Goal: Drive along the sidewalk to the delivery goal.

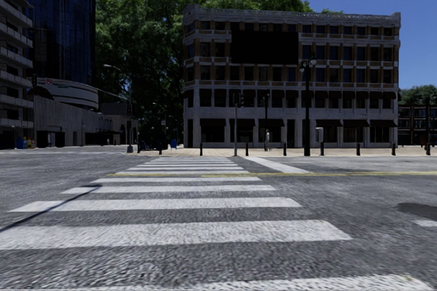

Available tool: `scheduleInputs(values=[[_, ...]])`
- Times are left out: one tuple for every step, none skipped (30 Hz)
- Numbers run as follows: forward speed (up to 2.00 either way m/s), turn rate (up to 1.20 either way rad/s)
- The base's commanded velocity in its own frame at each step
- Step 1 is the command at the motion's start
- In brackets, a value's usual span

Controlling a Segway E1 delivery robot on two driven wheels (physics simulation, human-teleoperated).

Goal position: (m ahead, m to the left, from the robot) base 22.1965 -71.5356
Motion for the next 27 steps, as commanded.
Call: scheduleInputs(values=[[2.0, 0.0], [2.0, 0.0], [2.0, 0.0], [2.0, 0.0], [2.0, 0.0], [2.0, 0.08], [2.0, 0.08], [2.0, 0.15], [2.0, 0.19], [2.0, 0.19], [2.0, 0.19], [2.0, 0.14], [2.0, 0.0], [2.0, 0.0], [2.0, 0.0], [2.0, 0.0], [2.0, 0.0], [2.0, 0.0], [2.0, 0.0], [2.0, 0.0], [2.0, 0.0], [2.0, 0.0], [2.0, 0.0], [2.0, 0.0], [2.0, 0.0], [2.0, 0.0], [2.0, 0.0]])
